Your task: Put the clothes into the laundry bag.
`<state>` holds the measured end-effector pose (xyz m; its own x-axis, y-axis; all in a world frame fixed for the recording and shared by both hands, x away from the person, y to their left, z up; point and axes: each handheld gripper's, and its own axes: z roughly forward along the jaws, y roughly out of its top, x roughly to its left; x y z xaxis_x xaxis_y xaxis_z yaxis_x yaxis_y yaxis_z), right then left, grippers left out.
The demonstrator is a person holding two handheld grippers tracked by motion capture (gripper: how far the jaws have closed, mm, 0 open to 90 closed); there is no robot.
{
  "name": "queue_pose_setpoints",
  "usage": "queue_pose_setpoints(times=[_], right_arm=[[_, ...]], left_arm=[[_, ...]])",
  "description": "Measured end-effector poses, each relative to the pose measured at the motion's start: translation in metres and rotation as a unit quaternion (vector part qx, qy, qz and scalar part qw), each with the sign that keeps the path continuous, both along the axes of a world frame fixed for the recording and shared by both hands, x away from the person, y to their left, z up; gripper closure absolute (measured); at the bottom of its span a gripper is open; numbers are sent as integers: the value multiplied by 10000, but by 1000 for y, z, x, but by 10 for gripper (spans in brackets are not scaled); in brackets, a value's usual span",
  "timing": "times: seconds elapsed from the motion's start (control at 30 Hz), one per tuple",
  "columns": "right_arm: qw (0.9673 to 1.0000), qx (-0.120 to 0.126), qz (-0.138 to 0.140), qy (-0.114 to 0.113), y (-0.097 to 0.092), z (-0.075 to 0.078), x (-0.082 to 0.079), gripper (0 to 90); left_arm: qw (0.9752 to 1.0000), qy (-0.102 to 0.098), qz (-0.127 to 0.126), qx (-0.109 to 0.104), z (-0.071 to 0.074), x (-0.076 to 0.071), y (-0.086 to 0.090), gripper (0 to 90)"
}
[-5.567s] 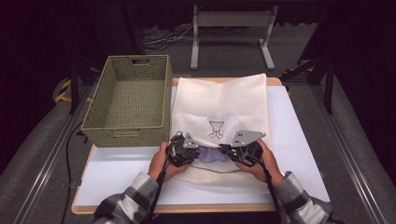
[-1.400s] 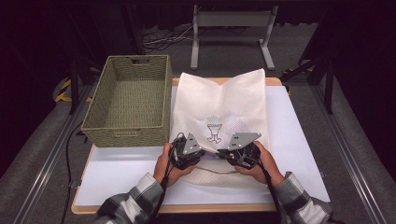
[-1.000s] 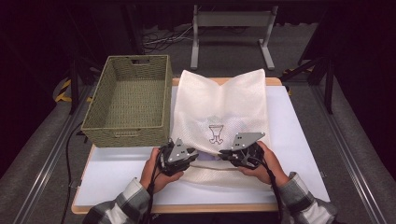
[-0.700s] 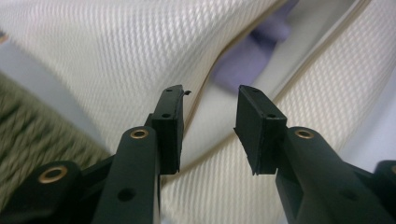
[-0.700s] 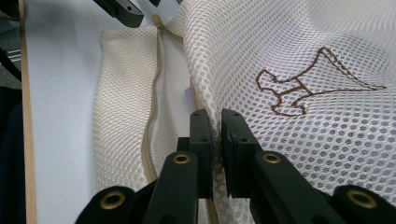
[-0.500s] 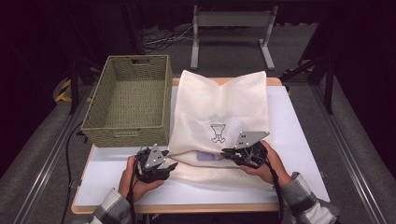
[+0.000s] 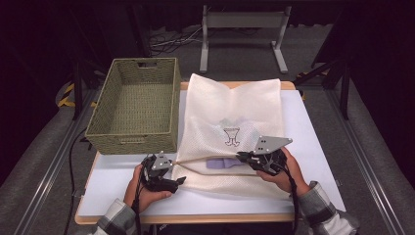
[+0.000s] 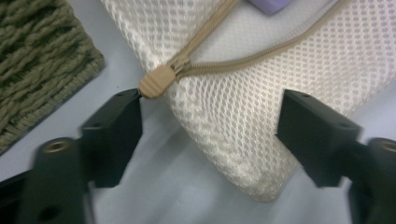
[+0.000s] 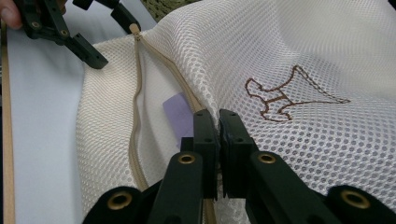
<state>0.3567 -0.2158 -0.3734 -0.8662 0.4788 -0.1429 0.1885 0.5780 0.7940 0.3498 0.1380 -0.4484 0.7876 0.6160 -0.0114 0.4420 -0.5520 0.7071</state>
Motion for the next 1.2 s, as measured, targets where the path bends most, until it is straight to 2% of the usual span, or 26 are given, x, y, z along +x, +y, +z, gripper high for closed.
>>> queue_pose_setpoints(times=[0.03, 0.1, 0.23, 0.3, 0.33, 0.43, 0.5, 0.63, 0.7, 0.77, 0.9, 1.0, 1.2], right_arm=[[10000, 17, -12, -16, -1, 0, 0, 869], [10000, 60, -22, -38, -2, 1, -1, 867], [10000, 32, 11, -77, -2, -1, -4, 855], [10000, 19, 25, -9, -1, -5, -4, 831], [10000, -17, 41, -2, 0, -6, -4, 823], [9999, -92, 51, 56, 3, -10, -3, 775], [9999, -149, 24, 41, 4, -11, -2, 773], [9998, -164, -49, 82, 4, -13, -1, 683], [9998, -173, -67, 80, 4, -13, -1, 669], [9998, -95, -129, 131, 4, -13, 0, 586], [9998, 9, -162, 108, 2, -11, 1, 542], [9997, 19, -253, -11, 1, -7, 1, 510], [9997, 119, -196, -97, 0, -2, -1, 450]], left_arm=[[10000, -12, 4, -10, 0, 0, 0, 316], [9999, 79, -79, -14, 0, 2, 1, 467], [9996, 254, -117, -86, 0, 3, 3, 697], [9997, 217, -34, -132, 2, 3, 5, 806], [9996, 212, -60, -200, 2, 3, 7, 825], [9995, 145, -2, -291, 5, 2, 8, 838], [9988, 148, 33, -465, 7, 0, 10, 839], [9975, -3, 76, -700, 11, -2, 15, 836], [9975, -60, 59, -706, 12, -2, 16, 836], [9977, -151, 61, -657, 14, -4, 16, 837], [9981, -157, 47, -597, 14, -4, 16, 837], [9983, -220, 20, -532, 15, -5, 15, 840], [9978, -225, 25, -616, 15, -4, 16, 842]])
